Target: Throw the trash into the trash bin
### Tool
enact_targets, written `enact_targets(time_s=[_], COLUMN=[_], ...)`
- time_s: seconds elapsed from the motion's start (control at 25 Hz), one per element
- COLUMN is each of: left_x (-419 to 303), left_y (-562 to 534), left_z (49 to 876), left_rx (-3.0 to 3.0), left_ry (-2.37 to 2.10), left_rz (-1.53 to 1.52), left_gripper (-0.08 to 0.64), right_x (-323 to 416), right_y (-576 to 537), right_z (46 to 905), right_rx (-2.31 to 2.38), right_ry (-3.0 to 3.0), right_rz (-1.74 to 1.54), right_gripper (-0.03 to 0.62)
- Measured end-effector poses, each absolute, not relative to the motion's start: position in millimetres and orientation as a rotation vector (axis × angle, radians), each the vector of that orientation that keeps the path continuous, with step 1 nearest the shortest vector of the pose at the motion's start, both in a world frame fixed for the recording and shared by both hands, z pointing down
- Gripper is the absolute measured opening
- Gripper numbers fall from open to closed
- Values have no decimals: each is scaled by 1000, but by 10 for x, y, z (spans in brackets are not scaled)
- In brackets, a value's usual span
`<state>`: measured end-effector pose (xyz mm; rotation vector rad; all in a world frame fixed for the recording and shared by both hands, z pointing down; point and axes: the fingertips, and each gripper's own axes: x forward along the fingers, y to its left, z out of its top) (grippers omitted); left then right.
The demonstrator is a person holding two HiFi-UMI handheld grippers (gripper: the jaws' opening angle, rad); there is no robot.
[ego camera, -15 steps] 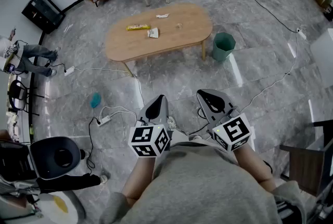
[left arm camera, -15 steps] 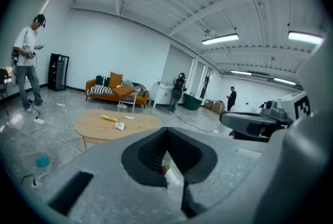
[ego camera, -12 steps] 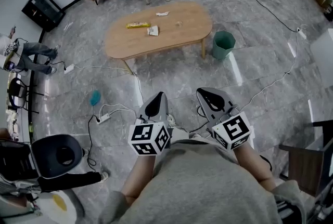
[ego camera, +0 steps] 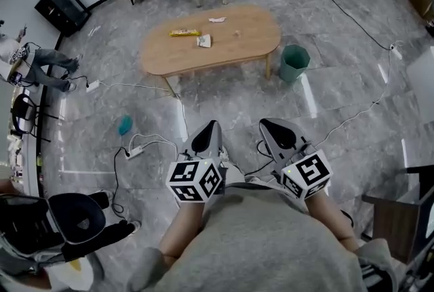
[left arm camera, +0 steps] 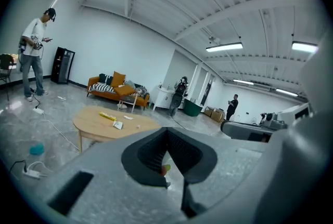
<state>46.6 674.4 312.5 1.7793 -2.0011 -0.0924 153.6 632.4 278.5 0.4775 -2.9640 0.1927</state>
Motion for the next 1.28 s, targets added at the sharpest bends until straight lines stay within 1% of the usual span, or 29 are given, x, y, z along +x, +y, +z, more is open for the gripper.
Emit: enact_targets(time_s=[0.44,1.28], left_x=[198,-673], left_y=[6535,5765], left_z=[3187,3201], left_rx=[1818,1840], left_ry=[-1966,-1915], left_rz=[-77,-122], left_gripper=[8,8], right_x=[1214,215], right_y=[6266,5637], right_z=[2776,2749], right_rx=[494,458], right_ry=[-2948,-2941], right_rz=[173,195], right_gripper=[9,9])
